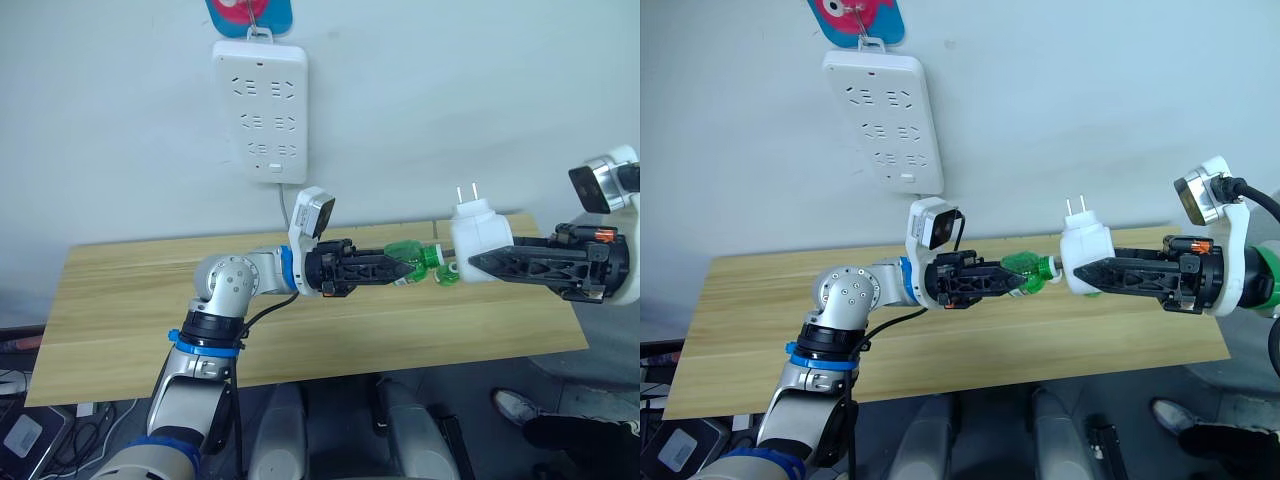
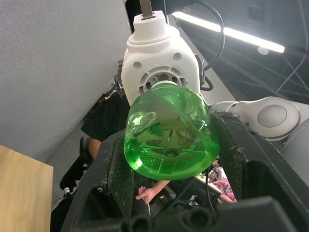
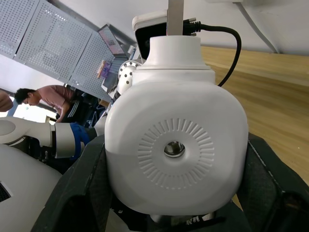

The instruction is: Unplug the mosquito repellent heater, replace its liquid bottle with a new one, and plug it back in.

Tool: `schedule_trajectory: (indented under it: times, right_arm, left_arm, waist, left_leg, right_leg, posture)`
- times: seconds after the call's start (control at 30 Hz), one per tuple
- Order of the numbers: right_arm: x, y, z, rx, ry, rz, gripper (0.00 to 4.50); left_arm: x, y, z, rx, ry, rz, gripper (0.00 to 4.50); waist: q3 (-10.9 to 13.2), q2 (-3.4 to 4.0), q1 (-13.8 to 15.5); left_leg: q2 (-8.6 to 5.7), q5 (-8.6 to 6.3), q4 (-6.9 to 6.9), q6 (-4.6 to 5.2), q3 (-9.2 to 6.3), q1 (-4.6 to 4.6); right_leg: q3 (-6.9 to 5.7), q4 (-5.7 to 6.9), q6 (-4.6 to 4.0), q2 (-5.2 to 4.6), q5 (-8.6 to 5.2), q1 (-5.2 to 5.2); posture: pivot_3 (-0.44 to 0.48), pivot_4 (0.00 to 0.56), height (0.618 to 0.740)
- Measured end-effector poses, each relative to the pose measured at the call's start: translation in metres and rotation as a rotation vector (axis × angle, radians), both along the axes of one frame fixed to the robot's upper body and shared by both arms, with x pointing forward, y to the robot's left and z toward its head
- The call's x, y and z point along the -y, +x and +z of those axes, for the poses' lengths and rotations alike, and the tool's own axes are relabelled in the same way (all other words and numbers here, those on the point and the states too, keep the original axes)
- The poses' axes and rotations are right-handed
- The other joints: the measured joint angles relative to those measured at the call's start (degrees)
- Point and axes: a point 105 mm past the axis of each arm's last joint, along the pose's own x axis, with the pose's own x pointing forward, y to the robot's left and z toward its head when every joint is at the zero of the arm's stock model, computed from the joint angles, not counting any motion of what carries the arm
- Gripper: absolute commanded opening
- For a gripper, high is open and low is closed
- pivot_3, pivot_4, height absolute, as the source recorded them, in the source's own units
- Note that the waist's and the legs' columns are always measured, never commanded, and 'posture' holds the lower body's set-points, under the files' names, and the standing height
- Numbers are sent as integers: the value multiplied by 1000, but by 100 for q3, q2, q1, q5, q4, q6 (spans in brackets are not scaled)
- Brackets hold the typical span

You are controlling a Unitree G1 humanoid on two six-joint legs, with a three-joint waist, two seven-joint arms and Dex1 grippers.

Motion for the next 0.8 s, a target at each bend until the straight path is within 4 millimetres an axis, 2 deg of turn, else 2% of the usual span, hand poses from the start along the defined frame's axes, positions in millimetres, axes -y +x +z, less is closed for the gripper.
schedule_trajectory:
  times: [0.8]
  right_arm:
    - [-5,0,-3,17,-9,-11,2981]
  left_arm:
    - [-5,-1,-3,24,14,3,2281]
  waist:
    - [0,0,2]
  left_leg:
    - [0,0,0,0,0,-1]
  right_leg:
    - [0,0,-1,0,0,0]
  posture:
    - [134,294,740]
